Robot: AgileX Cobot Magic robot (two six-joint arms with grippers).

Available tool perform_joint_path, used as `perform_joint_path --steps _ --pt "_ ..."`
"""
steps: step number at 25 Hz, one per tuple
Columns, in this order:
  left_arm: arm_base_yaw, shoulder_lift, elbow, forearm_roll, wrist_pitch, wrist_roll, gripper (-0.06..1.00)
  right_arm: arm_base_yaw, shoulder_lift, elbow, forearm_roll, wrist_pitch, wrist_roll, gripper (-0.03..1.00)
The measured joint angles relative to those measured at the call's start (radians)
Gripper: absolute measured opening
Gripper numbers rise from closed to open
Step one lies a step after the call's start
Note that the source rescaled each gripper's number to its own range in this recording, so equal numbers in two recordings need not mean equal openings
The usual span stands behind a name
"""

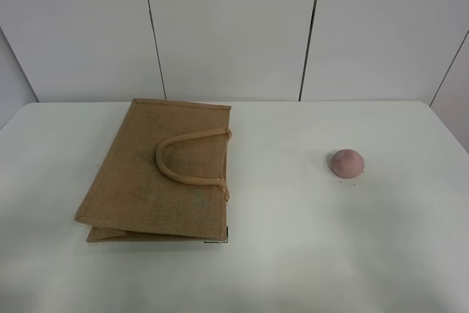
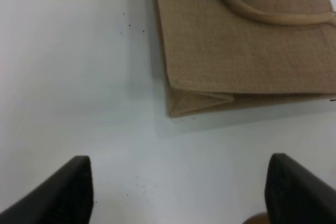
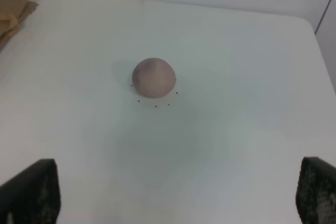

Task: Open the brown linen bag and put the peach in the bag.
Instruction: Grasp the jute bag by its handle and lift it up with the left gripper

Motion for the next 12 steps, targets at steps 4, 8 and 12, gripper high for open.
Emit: perform_joint_path --steps 4,8,12 --pt "0.000 0.000 0.000 0.000 0.000 0.000 0.99 0.000 0.000 0.000 0.000 0.000 0.000 1.00" --pt "0.000 0.000 0.000 0.000 0.000 0.000 0.99 0.000 0.000 0.000 0.000 0.000 0.000 1.00" --pt "0.000 0.002 -0.011 0.000 -0.002 0.000 0.99 0.000 0.000 0.000 0.000 0.000 0.000 1.00"
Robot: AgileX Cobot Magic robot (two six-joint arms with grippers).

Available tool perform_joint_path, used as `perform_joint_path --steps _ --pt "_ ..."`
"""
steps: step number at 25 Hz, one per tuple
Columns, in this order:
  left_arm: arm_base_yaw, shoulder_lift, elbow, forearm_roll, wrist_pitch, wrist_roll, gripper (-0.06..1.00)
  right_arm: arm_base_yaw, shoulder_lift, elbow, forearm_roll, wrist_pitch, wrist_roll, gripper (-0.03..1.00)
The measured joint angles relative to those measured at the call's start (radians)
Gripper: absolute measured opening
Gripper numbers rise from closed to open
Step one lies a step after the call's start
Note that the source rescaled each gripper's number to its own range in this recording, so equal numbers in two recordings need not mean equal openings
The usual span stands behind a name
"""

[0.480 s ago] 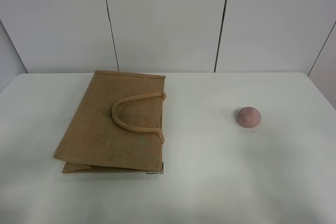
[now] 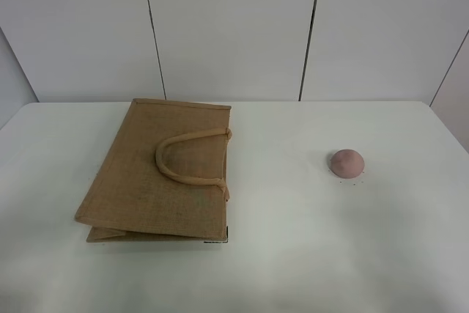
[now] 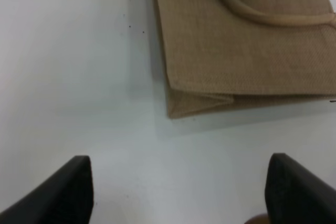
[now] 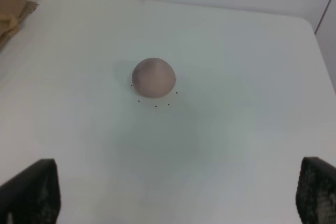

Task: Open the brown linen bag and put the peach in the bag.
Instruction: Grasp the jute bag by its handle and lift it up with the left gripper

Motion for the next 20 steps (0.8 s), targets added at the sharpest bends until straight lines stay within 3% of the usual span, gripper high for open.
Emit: perform_joint_path --steps 6,20 --pt "0.000 0.218 -0.108 0.000 -0.002 -0.003 1.00 0.000 0.000 0.000 0.000 0.000 0.000 1.00" --pt "0.000 1.179 -0.579 -0.003 -0.090 -0.003 1.00 0.000 0.000 0.000 0.000 -0.001 0.000 1.00"
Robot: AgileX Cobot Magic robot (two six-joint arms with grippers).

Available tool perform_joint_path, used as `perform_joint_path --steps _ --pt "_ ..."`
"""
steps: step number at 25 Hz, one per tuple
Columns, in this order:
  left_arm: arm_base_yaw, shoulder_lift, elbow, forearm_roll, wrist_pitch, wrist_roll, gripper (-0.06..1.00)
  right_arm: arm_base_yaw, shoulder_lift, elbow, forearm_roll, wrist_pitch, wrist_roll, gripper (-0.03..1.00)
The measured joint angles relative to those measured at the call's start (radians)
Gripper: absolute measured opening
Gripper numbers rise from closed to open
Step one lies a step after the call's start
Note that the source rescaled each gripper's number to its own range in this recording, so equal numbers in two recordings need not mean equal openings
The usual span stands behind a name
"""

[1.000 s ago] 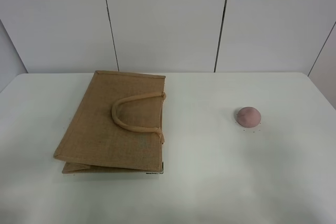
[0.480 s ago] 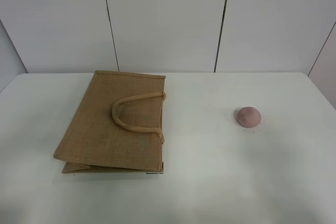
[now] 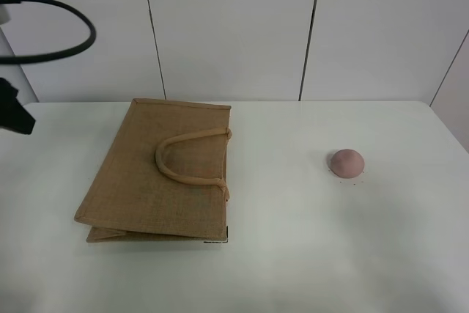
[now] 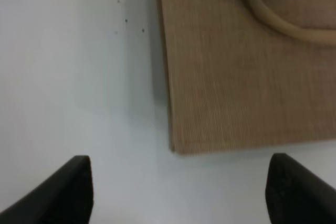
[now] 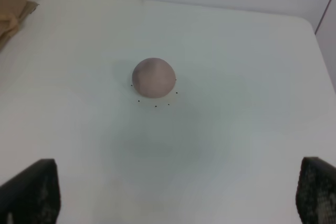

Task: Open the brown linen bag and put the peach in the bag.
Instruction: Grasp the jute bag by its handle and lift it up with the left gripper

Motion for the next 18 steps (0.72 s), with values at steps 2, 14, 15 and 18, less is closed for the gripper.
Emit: perform_joint_path --steps 2,14,15,18 --pt "0.000 0.116 -0.061 0.000 -0.003 0.000 1.00 0.000 0.000 0.000 0.000 0.000 0.000 1.00" --pt "-0.017 0.636 -0.377 0.001 -0.001 -0.099 1.00 0.000 0.000 0.000 0.000 0.000 0.000 1.00" --pt "-0.030 0.657 -0.395 0.001 -0.001 -0.110 1.00 0.000 0.000 0.000 0.000 0.000 0.000 1.00" --pt "-0.084 0.702 -0.439 0.001 -0.001 -0.144 1.00 0.000 0.000 0.000 0.000 0.000 0.000 1.00"
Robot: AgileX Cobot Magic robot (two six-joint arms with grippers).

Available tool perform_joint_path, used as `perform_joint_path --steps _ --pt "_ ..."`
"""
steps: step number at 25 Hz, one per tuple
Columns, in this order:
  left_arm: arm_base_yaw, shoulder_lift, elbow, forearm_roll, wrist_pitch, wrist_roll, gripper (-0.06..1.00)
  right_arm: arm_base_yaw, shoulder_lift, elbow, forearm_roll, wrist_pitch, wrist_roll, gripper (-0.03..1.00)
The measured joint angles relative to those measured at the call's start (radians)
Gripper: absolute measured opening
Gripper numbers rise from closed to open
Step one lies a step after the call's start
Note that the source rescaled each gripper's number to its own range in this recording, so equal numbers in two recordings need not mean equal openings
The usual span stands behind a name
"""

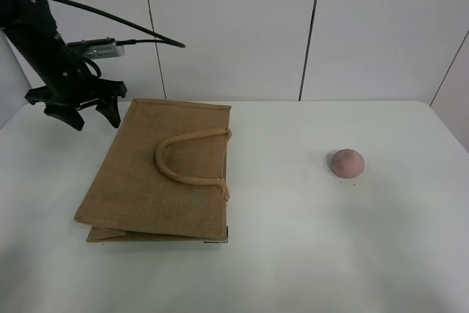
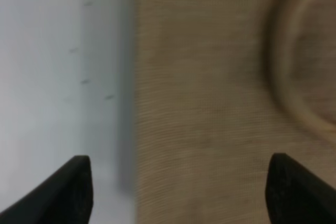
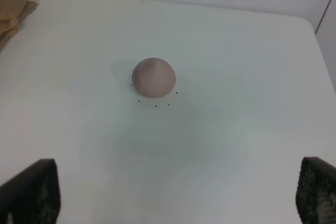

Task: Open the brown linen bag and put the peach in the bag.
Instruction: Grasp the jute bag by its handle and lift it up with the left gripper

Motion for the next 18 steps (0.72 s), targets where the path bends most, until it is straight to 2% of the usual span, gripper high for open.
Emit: perform_joint_path --steps 9,15,18 --pt "-0.192 0.165 -0.170 -0.004 0.000 -0.089 1.00 0.000 0.000 0.000 0.000 0.000 0.000 1.00" --pt "-0.206 0.300 -0.278 0.002 0.001 -0.099 1.00 0.000 0.000 0.000 0.000 0.000 0.000 1.00" --pt "-0.205 0.331 -0.286 0.037 0.001 -0.102 1.00 0.000 0.000 0.000 0.000 0.000 0.000 1.00"
